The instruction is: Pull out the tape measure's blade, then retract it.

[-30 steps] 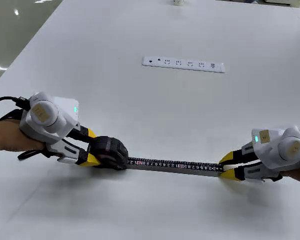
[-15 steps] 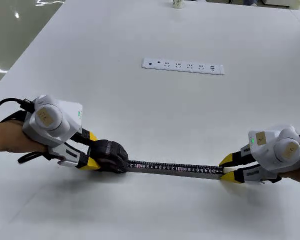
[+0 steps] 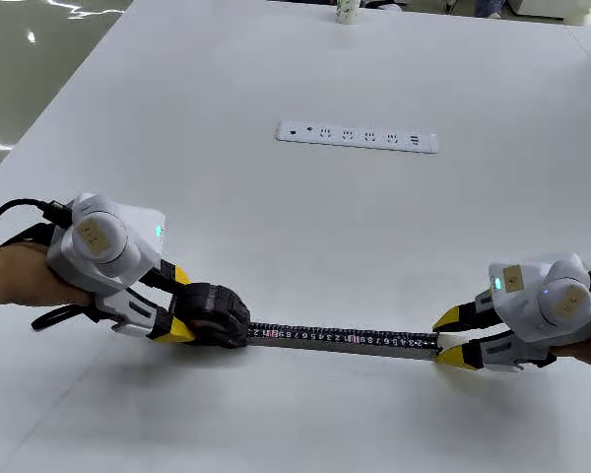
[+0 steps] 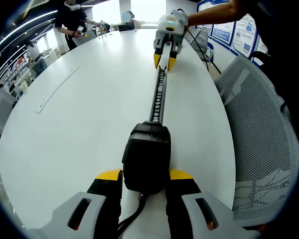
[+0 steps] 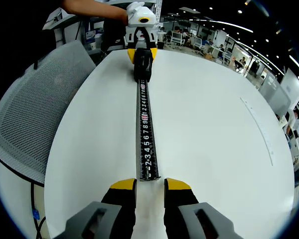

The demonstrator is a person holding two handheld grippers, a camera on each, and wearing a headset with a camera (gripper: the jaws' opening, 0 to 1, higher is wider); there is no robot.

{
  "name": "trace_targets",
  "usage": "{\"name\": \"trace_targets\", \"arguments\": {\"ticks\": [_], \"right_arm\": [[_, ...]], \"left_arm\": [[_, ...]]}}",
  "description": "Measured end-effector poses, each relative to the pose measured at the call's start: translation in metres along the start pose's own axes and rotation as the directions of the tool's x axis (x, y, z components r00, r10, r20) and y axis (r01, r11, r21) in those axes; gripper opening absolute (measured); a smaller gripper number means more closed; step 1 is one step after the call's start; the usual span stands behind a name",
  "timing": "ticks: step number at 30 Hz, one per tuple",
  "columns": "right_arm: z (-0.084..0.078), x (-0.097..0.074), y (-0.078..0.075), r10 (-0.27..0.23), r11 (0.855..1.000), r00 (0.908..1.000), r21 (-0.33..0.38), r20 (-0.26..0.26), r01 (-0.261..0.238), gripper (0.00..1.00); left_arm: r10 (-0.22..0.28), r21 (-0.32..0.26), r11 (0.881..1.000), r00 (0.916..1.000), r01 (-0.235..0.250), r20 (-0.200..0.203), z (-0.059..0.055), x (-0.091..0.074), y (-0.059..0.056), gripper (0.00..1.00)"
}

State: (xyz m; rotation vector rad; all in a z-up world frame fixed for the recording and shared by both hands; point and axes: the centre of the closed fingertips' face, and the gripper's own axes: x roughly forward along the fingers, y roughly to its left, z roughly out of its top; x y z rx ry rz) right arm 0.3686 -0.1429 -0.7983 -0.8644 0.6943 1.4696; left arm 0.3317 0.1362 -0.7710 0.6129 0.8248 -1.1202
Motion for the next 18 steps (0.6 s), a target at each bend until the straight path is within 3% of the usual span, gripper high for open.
{"name": "trace_targets", "arguments": {"ticks": [9, 18], "right_arm": [[-0.003, -0.009, 0.003, -0.025, 0.999, 0.9996, 0.049, 0.010, 0.024, 0.28], [-0.004, -0.017, 0.006, -0.056, 0.993, 0.9978, 0.107, 0.036, 0.051, 0.38]], "left_arm": [[0.013, -0.038, 0.999, 0.9999, -0.013, 0.009, 0.002, -0.007, 0.002, 0.40], [0.036, -0.084, 0.996, 0.9993, -0.036, 0.006, -0.002, -0.018, -0.002, 0.52]]}}
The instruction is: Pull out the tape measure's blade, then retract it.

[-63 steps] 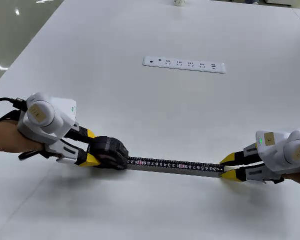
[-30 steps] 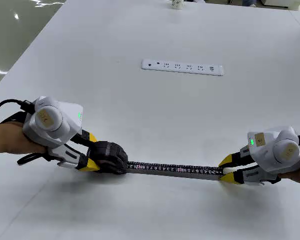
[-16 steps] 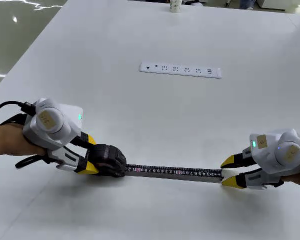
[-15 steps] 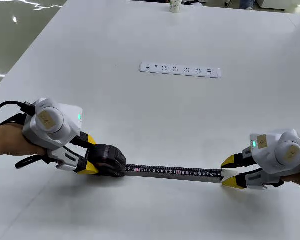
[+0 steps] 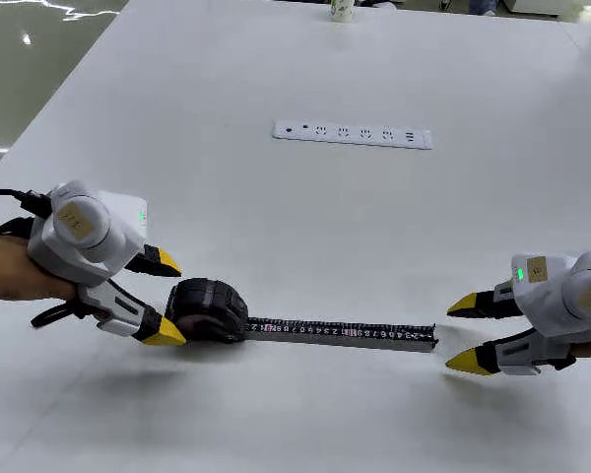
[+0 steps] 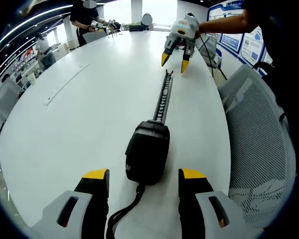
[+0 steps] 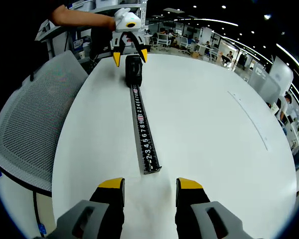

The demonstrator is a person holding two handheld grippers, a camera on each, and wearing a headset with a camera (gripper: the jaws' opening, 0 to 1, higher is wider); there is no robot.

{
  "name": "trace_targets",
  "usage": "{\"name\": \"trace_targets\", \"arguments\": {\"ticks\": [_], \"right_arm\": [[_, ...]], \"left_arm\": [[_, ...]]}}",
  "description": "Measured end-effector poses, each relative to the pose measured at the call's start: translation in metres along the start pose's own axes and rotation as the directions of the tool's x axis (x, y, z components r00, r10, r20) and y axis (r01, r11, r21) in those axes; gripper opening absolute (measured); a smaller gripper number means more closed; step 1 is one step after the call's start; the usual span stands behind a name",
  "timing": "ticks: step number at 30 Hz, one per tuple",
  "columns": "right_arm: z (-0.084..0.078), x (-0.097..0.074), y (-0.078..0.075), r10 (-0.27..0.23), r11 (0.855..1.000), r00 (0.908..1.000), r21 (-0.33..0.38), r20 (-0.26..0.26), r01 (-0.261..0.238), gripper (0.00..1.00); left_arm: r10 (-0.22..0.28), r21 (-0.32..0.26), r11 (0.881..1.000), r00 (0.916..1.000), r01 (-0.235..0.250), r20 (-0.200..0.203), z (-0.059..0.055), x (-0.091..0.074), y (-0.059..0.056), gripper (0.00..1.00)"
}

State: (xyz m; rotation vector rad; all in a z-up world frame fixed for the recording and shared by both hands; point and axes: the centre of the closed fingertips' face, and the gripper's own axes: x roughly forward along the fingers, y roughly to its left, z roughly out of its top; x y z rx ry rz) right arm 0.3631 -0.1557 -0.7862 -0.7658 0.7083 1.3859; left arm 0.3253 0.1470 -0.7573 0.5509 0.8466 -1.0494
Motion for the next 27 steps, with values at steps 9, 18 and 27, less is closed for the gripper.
{"name": "trace_targets", "arguments": {"ticks": [9, 18, 27], "right_arm": [[0.005, -0.007, 0.009, -0.041, 0.997, 0.9987, 0.069, 0.031, 0.039, 0.51], [0.006, -0.010, 0.017, -0.069, 0.990, 0.9964, 0.125, 0.049, 0.062, 0.63], [0.010, -0.010, 0.028, -0.101, 0.981, 0.9921, 0.175, 0.075, 0.086, 0.74]], "left_arm": [[0.038, -0.070, 0.997, 0.9988, -0.036, 0.032, -0.003, -0.012, -0.003, 0.59], [0.071, -0.140, 0.988, 0.9943, -0.060, 0.079, -0.006, -0.020, -0.012, 0.72], [0.116, -0.188, 0.978, 0.9873, -0.095, 0.108, -0.013, -0.025, -0.022, 0.77]]}}
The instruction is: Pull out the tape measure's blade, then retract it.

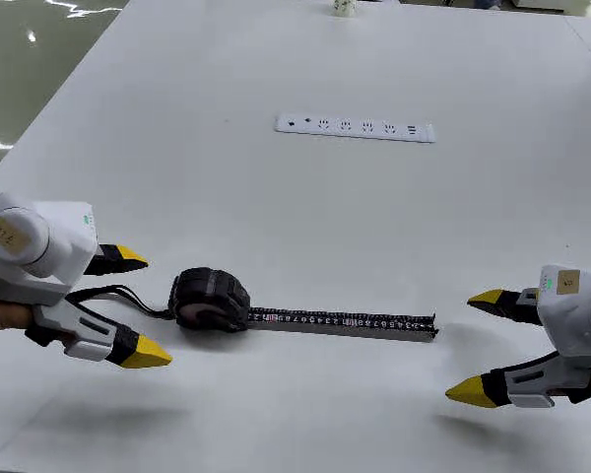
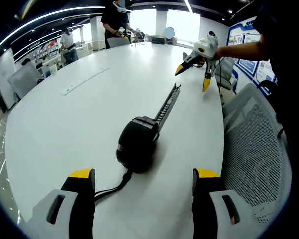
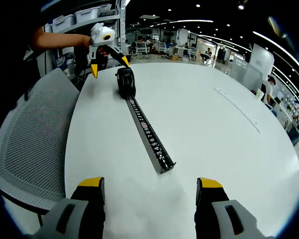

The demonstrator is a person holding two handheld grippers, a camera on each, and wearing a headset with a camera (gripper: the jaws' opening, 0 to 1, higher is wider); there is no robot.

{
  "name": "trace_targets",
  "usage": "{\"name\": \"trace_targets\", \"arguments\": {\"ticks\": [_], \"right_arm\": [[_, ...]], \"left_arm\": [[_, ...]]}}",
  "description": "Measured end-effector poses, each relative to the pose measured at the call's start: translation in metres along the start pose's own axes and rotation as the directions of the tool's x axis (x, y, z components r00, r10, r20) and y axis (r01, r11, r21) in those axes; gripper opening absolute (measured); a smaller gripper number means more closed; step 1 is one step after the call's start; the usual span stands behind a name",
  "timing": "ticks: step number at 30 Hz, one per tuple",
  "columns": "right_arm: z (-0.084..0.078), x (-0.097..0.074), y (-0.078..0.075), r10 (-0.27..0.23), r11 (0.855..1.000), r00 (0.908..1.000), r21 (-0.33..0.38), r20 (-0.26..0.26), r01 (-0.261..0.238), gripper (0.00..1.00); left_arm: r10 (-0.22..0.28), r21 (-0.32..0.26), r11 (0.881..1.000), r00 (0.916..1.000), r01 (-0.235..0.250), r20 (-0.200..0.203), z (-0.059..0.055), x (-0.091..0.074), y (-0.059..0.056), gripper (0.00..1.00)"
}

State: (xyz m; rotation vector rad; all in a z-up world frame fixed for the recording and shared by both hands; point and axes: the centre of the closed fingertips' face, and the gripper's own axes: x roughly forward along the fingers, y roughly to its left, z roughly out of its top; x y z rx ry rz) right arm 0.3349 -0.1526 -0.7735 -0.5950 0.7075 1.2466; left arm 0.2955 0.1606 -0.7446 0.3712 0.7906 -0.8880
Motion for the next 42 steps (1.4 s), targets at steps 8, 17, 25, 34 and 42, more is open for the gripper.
{"name": "trace_targets", "arguments": {"ticks": [8, 17, 25, 34, 42], "right_arm": [[0.002, -0.001, 0.007, -0.025, 0.999, 0.9993, 0.045, 0.029, 0.023, 0.79], [0.003, -0.005, 0.016, -0.058, 0.995, 0.9969, 0.090, 0.053, 0.053, 0.86], [0.004, -0.005, 0.020, -0.095, 0.987, 0.9920, 0.139, 0.083, 0.083, 0.93], [0.006, -0.008, 0.023, -0.131, 0.977, 0.9855, 0.181, 0.107, 0.111, 0.99], [0.008, -0.010, 0.028, -0.163, 0.964, 0.9781, 0.232, 0.129, 0.131, 0.99]], "left_arm": [[0.038, -0.069, 0.997, 0.9982, -0.035, 0.046, -0.004, -0.004, -0.009, 0.81], [0.113, -0.141, 0.985, 0.9883, -0.098, 0.103, -0.003, -0.004, -0.019, 0.86], [0.161, -0.200, 0.971, 0.9768, -0.131, 0.141, -0.002, -0.002, -0.031, 0.90], [0.223, -0.254, 0.951, 0.9607, -0.177, 0.166, 0.001, -0.005, -0.036, 0.98], [0.274, -0.294, 0.932, 0.9434, -0.213, 0.186, 0.004, -0.009, -0.040, 0.99]]}}
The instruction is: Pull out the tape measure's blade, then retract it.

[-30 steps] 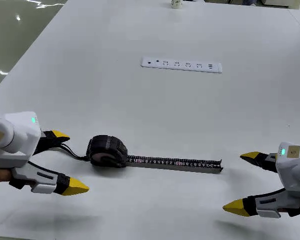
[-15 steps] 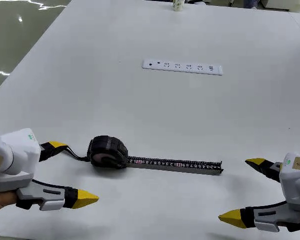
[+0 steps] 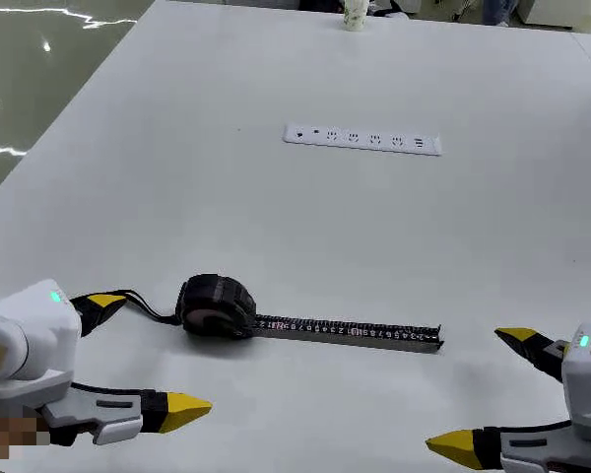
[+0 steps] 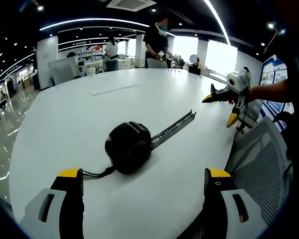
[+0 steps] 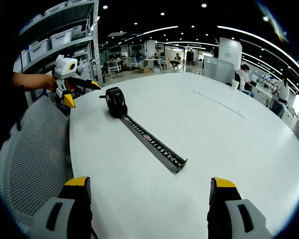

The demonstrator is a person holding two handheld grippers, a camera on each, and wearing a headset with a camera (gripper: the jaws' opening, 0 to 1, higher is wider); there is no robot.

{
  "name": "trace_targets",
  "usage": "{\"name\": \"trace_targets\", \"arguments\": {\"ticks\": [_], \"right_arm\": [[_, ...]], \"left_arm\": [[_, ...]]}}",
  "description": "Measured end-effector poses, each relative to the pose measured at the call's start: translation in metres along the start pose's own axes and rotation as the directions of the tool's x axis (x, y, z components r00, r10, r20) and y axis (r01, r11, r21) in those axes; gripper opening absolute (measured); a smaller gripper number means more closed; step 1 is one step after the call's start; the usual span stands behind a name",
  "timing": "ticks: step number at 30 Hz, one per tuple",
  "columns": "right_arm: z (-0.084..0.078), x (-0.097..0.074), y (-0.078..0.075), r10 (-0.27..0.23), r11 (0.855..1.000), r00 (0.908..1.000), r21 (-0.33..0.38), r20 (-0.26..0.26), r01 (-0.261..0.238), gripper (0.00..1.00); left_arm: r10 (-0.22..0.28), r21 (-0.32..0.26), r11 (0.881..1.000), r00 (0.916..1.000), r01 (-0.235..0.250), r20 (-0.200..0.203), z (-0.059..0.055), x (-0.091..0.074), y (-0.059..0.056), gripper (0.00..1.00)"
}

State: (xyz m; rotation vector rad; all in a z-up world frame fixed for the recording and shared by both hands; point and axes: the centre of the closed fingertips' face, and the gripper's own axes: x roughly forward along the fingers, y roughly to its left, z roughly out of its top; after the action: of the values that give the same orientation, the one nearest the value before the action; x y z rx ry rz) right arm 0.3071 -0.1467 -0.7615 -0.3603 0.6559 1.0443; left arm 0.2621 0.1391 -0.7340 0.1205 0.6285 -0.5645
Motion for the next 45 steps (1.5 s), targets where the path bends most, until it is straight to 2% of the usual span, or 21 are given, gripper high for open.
{"name": "trace_targets", "arguments": {"ticks": [5, 13, 21, 24, 28, 33, 37, 40, 45], "right_arm": [[0.002, -0.002, 0.003, -0.023, 0.999, 0.9996, 0.034, 0.018, 0.022, 0.99], [0.007, -0.007, 0.008, -0.094, 0.992, 0.9943, 0.084, 0.050, 0.090, 0.99], [0.009, -0.007, 0.019, -0.119, 0.987, 0.9912, 0.116, 0.060, 0.111, 0.99], [0.011, -0.008, 0.021, -0.131, 0.985, 0.9893, 0.122, 0.064, 0.122, 0.99], [0.015, -0.009, 0.024, -0.150, 0.978, 0.9853, 0.155, 0.081, 0.137, 0.99], [0.017, -0.008, 0.030, -0.157, 0.975, 0.9841, 0.170, 0.084, 0.141, 0.99], [0.019, -0.007, 0.032, -0.166, 0.972, 0.9822, 0.184, 0.087, 0.148, 0.99], [0.020, -0.007, 0.033, -0.174, 0.969, 0.9808, 0.193, 0.089, 0.154, 0.99], [0.024, -0.007, 0.035, -0.182, 0.965, 0.9784, 0.209, 0.097, 0.159, 0.99]], "left_arm": [[0.012, -0.012, 1.000, 0.9999, -0.012, 0.002, 0.000, 0.000, -0.007, 0.99], [0.043, -0.053, 0.998, 0.9989, -0.042, 0.017, 0.002, 0.000, -0.019, 0.99], [0.062, -0.058, 0.996, 0.9979, -0.060, 0.021, 0.003, 0.003, -0.028, 0.99], [0.077, -0.059, 0.995, 0.9969, -0.076, 0.015, 0.002, 0.002, -0.026, 0.99], [0.112, -0.092, 0.990, 0.9935, -0.109, 0.023, 0.003, -0.001, -0.024, 0.99], [0.126, -0.105, 0.987, 0.9917, -0.123, 0.024, 0.003, -0.002, -0.033, 0.99], [0.128, -0.118, 0.985, 0.9916, -0.124, 0.021, 0.003, -0.003, -0.035, 0.99], [0.139, -0.129, 0.982, 0.9901, -0.136, 0.017, 0.003, -0.004, -0.034, 0.99], [0.160, -0.165, 0.975, 0.9864, -0.152, 0.037, 0.008, -0.006, -0.032, 0.99]]}}
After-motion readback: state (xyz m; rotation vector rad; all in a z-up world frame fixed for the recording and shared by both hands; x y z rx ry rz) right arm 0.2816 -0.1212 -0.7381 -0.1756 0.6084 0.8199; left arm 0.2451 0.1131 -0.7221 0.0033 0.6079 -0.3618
